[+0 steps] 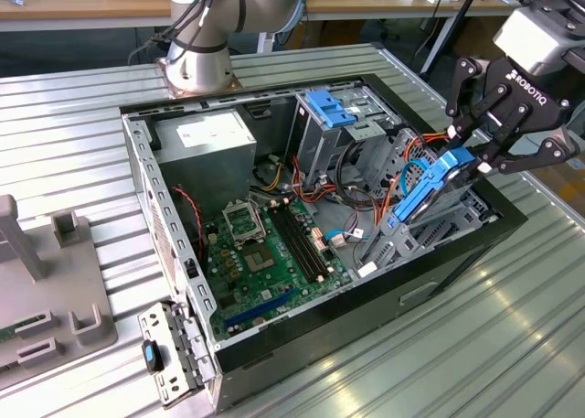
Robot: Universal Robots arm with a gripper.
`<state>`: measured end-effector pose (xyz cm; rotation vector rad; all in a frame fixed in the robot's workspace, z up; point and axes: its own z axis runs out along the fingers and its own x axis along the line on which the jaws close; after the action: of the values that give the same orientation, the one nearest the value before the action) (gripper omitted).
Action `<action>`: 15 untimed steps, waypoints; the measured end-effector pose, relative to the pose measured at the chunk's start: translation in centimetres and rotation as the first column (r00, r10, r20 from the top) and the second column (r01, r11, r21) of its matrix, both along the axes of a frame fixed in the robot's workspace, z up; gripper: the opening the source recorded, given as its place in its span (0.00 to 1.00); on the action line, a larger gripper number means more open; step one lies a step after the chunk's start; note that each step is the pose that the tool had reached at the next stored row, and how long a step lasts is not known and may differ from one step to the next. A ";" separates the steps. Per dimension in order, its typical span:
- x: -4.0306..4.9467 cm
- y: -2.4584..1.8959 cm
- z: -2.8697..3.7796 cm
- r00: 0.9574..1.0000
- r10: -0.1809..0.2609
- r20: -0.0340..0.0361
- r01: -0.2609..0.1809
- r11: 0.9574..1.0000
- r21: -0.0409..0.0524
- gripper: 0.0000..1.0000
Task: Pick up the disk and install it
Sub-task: 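Insert the disk into the insertion slot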
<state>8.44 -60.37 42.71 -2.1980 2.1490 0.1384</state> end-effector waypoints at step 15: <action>-0.13 -0.01 0.02 1.000 0.000 0.011 0.000 1.000 0.025 0.44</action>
<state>8.31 -60.38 42.73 -2.1802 2.1297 0.1519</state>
